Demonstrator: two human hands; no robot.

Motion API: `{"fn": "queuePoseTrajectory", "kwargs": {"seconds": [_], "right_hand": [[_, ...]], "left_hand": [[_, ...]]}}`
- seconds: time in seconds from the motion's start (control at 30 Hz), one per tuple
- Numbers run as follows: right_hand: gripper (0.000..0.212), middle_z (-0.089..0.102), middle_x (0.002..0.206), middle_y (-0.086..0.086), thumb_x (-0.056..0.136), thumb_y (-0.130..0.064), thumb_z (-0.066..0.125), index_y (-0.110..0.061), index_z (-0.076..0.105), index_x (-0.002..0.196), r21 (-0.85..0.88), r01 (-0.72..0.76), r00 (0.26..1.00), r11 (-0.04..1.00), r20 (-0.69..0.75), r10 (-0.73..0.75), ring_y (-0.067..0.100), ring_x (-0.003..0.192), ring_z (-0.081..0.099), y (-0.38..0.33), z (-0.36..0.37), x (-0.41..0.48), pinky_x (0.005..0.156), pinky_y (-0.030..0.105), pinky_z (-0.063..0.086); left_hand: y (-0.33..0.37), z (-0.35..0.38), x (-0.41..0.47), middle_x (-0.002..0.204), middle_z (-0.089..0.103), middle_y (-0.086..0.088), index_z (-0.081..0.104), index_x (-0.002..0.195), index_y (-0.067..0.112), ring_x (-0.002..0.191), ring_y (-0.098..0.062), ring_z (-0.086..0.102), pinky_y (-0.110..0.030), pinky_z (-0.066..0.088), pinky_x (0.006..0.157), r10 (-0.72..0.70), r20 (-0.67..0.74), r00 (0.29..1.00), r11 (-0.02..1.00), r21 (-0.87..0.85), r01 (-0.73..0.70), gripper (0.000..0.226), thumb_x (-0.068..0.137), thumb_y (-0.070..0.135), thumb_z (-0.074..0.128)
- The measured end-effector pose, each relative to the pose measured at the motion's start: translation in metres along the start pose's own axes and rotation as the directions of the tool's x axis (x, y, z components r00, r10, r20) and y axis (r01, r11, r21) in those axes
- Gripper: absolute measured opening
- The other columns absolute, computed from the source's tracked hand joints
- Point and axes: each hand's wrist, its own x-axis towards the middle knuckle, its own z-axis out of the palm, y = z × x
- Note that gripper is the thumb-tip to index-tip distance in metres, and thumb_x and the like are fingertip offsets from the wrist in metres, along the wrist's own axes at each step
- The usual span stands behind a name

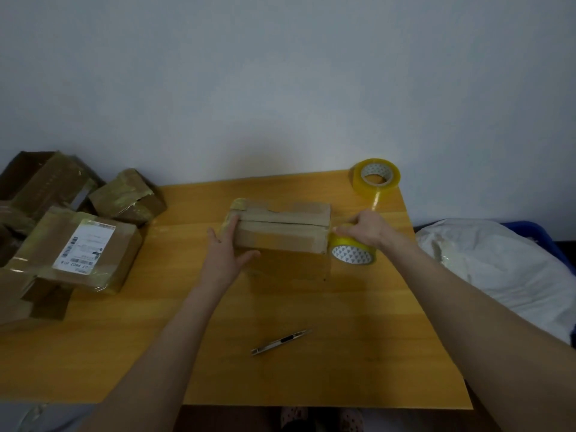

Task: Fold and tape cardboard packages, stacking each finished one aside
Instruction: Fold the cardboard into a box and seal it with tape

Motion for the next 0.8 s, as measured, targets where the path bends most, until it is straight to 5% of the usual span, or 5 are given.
{"fn": "queuePoseTrajectory", "kwargs": {"seconds": [0.07,0.17,0.27,0.47,0.8], "right_hand": [[0.067,0.053,0.138,0.013,0.086,-0.052,0.063,-0.004,0.055,0.132,0.01,0.015,1.0,1.0,-0.004,-0.015,0.03,0.121,0.053,0.001,0.012,-0.003,0.097,0.038,0.044],[0.067,0.054,0.137,0.011,0.086,-0.056,0.059,-0.007,0.054,0.132,-0.024,0.029,0.998,0.999,-0.051,-0.03,0.029,0.122,0.053,0.002,0.024,-0.006,0.098,0.039,0.045],[0.062,0.06,0.127,0.01,0.087,-0.055,0.059,-0.006,0.059,0.126,-0.005,0.053,0.998,0.999,-0.029,-0.053,0.027,0.114,0.057,0.001,0.029,-0.008,0.092,0.036,0.046],[0.029,0.071,0.1,0.0,0.088,-0.035,0.067,-0.014,0.07,0.109,0.383,0.085,0.979,0.92,0.139,-0.149,0.015,0.092,0.066,0.026,0.023,-0.027,0.077,0.026,0.052],[0.04,0.054,0.135,-0.003,0.093,-0.042,0.058,-0.03,0.052,0.13,0.122,0.184,0.983,0.975,-0.017,-0.183,0.02,0.123,0.05,0.034,0.043,-0.022,0.1,0.043,0.045]], "left_hand": [[-0.004,-0.005,-0.001,0.155,0.0,-0.028,0.0,0.152,0.035,0.143,-0.043,0.01,-0.052,0.024,0.113,-0.079,0.005,0.997,0.98,0.185,0.077,0.1,0.08,0.049,0.068],[0.024,-0.004,-0.012,0.156,-0.011,-0.023,-0.007,0.152,0.022,0.145,-0.037,-0.009,-0.051,0.005,0.117,0.096,-0.032,0.995,0.837,0.543,-0.063,0.109,0.078,0.062,0.062],[0.07,0.024,-0.024,0.159,-0.013,-0.009,-0.008,0.152,0.022,0.147,-0.027,-0.01,-0.045,0.0,0.118,0.342,0.06,0.938,0.817,0.474,-0.328,0.098,0.084,0.068,0.047],[0.072,0.046,-0.016,0.161,-0.002,-0.006,0.005,0.153,0.027,0.148,-0.026,-0.002,-0.046,0.002,0.118,0.35,0.063,0.935,0.835,0.431,-0.342,0.069,0.096,0.052,0.036],[0.068,0.038,-0.007,0.161,-0.001,-0.003,0.008,0.153,0.029,0.148,-0.024,-0.001,-0.044,0.003,0.119,0.373,0.117,0.921,0.825,0.412,-0.386,0.068,0.097,0.045,0.042]]}}
